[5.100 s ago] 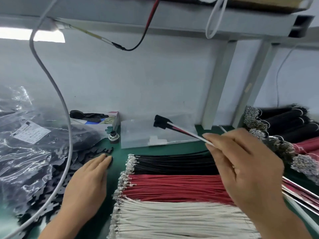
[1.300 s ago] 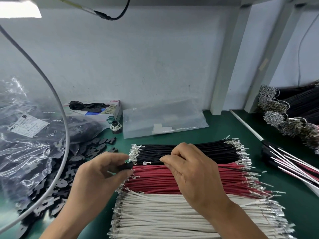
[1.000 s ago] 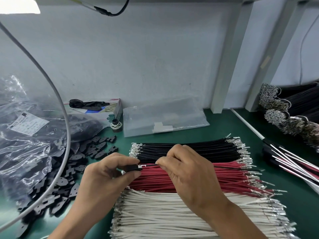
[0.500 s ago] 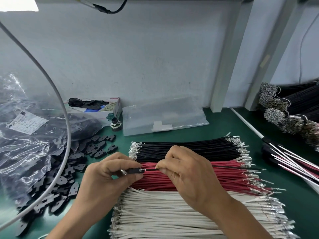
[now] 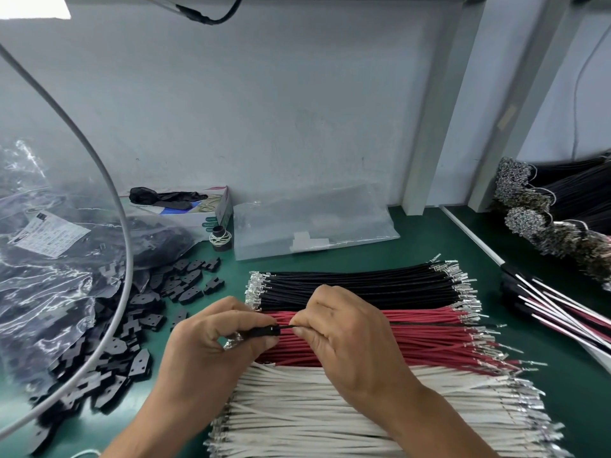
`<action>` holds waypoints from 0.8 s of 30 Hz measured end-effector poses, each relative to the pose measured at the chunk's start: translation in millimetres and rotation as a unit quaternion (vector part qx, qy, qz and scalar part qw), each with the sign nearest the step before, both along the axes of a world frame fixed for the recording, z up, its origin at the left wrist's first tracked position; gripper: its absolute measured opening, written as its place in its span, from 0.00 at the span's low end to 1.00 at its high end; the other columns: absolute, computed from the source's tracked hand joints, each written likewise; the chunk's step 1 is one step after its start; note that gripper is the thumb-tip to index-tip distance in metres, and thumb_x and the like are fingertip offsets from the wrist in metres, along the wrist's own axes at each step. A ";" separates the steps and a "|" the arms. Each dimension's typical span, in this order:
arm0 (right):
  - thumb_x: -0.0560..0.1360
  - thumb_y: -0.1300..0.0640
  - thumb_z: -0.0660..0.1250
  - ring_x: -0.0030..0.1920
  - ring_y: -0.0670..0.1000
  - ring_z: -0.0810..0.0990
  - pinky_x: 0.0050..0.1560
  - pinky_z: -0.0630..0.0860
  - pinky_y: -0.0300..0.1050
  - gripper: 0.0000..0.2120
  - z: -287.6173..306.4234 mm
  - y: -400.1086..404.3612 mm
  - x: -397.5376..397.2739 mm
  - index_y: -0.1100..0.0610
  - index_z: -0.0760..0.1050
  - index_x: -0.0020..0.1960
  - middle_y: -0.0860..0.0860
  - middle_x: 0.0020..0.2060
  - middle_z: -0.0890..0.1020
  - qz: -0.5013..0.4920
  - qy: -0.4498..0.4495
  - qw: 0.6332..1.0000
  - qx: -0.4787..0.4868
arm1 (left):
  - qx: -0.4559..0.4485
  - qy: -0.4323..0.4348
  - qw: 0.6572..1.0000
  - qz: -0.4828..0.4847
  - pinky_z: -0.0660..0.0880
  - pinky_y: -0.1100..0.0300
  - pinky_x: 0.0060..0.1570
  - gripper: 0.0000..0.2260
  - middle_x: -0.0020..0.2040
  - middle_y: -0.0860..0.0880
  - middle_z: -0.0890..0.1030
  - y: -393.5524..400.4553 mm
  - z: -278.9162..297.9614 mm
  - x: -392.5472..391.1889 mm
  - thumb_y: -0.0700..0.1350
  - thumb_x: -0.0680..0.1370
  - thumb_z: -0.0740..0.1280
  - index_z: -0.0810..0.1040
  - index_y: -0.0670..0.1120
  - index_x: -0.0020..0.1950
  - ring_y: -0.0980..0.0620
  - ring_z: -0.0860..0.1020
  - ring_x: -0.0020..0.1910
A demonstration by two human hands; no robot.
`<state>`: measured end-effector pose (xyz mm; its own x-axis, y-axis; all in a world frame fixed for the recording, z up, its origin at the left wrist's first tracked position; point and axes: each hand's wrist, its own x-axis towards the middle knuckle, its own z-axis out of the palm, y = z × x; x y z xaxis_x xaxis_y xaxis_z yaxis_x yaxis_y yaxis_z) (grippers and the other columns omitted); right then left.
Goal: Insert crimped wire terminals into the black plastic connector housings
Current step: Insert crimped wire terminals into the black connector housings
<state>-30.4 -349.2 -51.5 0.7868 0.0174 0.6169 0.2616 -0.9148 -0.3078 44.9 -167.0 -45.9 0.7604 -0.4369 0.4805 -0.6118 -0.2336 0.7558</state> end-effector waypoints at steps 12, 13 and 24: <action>0.79 0.57 0.71 0.44 0.49 0.74 0.40 0.73 0.43 0.02 9.2 -8.8 0.4 0.54 0.84 0.49 0.47 0.43 0.79 -0.079 -0.143 0.985 -0.057 | -0.021 -0.008 0.998 0.053 0.71 0.74 0.36 0.09 0.40 0.58 0.84 -1.6 -4.4 7.0 0.49 0.67 0.77 0.86 0.60 0.45 0.59 0.79 0.35; 0.79 0.59 0.71 0.43 0.50 0.74 0.40 0.73 0.44 0.02 8.1 -9.5 -0.3 0.55 0.83 0.49 0.48 0.43 0.79 -0.074 -0.154 0.983 -0.063 | -0.034 -0.001 0.997 0.068 0.73 0.72 0.36 0.10 0.40 0.58 0.85 0.1 -6.8 9.8 0.48 0.67 0.78 0.86 0.61 0.45 0.58 0.80 0.35; 0.75 0.59 0.74 0.42 0.47 0.71 0.35 0.74 0.43 0.04 -7.7 0.9 9.8 0.50 0.84 0.45 0.43 0.38 0.75 -0.076 0.041 0.993 -0.079 | -0.196 0.164 0.966 0.048 0.80 0.69 0.40 0.11 0.41 0.48 0.88 3.7 -11.5 20.1 0.44 0.66 0.79 0.89 0.54 0.46 0.55 0.86 0.38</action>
